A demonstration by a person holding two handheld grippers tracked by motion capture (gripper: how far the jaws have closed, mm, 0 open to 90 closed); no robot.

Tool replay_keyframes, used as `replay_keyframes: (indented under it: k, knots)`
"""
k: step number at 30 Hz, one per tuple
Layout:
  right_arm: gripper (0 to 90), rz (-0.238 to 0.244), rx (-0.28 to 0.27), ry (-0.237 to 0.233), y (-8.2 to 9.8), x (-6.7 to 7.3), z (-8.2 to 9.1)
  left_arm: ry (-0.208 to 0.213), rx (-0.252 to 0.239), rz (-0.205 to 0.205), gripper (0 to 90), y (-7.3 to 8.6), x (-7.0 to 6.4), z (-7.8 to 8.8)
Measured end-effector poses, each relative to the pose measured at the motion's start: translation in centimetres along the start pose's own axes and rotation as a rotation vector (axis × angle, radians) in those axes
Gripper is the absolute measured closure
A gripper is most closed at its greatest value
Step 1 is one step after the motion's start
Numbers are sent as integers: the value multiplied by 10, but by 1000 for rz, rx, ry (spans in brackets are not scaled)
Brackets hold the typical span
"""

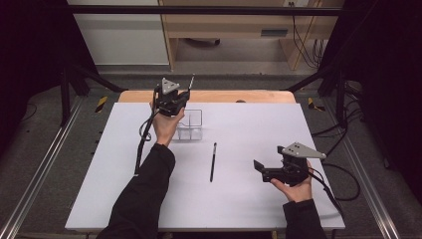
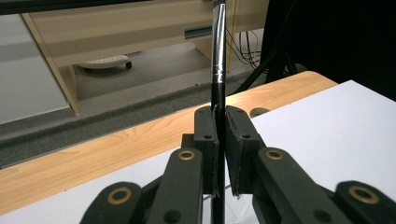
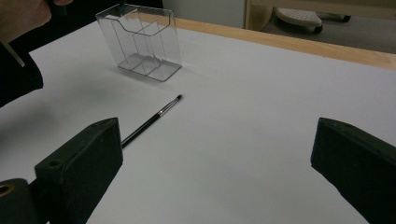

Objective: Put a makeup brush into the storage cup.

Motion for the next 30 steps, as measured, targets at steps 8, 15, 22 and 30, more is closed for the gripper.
replay_keyframes:
  k: [8,15,22,30]
  knots:
    - [29,-1,0,-5,0,1,-1,2,24,-4,832,11,1,-7]
    - [30,-1,0,-5,0,1,0,0,34,6,832,22,3,-10]
    - [31,0,4,-6,1,2,-2,-2,45,15,832,31,6,-9]
    - [33,-1,3,-7,1,3,-2,-3,51,20,832,44,6,-8]
Point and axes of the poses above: each handheld gripper's, and its own axes: z roughly backward along the jaws, y roughly out of its underside, x roughly to its left, the point moved 8 cm from there along -z, roughly forward along the jaws
